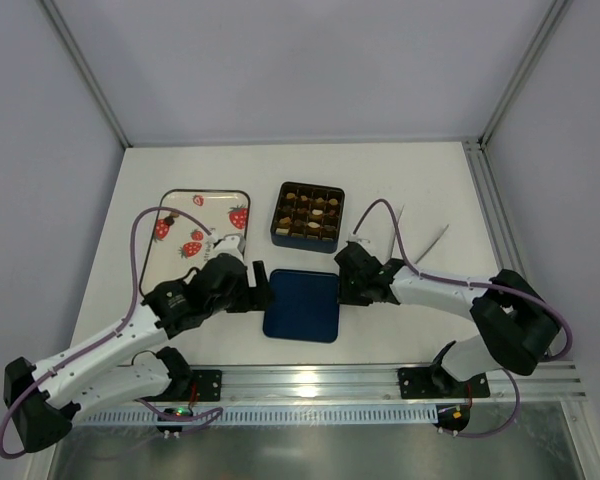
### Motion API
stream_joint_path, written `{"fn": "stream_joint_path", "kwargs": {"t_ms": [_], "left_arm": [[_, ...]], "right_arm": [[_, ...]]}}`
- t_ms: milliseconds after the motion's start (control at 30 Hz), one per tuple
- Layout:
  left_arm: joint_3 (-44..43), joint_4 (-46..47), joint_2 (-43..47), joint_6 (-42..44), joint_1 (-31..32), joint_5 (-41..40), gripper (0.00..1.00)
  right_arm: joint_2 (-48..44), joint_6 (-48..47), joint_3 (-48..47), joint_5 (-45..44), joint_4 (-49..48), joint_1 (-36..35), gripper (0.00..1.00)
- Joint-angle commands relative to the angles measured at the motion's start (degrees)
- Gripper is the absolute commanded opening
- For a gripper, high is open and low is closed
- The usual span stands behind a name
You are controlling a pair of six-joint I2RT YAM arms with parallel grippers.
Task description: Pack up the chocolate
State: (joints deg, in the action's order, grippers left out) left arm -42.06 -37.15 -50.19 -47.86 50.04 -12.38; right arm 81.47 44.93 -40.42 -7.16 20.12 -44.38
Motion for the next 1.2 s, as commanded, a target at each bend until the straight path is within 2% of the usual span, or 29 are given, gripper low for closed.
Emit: {"fn": "stream_joint_path", "kwargs": {"t_ms": [0,133,367,467,500,600,733,1000,1167], "left_arm": [[1.1,-0.5,1.1,-1.2,-0.7,1.2,0.84],[2.2,-0.3,0.4,-1.0,-1.3,2.2,0.84],[5.1,3.7,-2.4,-1.4,-3.2,6.7,0.84],[6.5,5.8,-4.4,-1.5,-4.6,9.6,0.83],[6.7,6.3,-5.4,-1.5,-5.2,10.2,0.83],[8.2,8.4,-6.7,-1.5,-5.8,11.7,0.83],[10.2,12.8,-9.1,-2.2,-7.1,15.6,0.82],[12.7,17.7,-10.9,-3.2,-8.7,17.4,0.81],[14.9,23.3,-12.0,-3.7,-10.7,20.6,0.8]], "right_arm": [[2.0,3.0,-1.7,-2.9,-3.8,-1.0,0.37],[3.8,3.3,-1.3,-2.9,-4.4,-1.4,0.36],[8.3,2.6,-4.0,-3.6,-2.6,-3.4,0.27],[9.5,2.0,-4.1,-3.1,-2.6,-3.3,0.2],[9.3,1.4,-4.3,-3.2,-2.1,-3.3,0.1],[8.5,0.8,-4.5,-3.2,-1.3,-2.9,0.04],[5.3,-0.5,-3.5,-0.4,-1.9,-1.1,0.04],[-0.5,-1.9,0.5,11.0,-5.9,5.0,0.04],[-3.0,-3.1,1.0,14.3,-6.0,6.4,0.04]]}}
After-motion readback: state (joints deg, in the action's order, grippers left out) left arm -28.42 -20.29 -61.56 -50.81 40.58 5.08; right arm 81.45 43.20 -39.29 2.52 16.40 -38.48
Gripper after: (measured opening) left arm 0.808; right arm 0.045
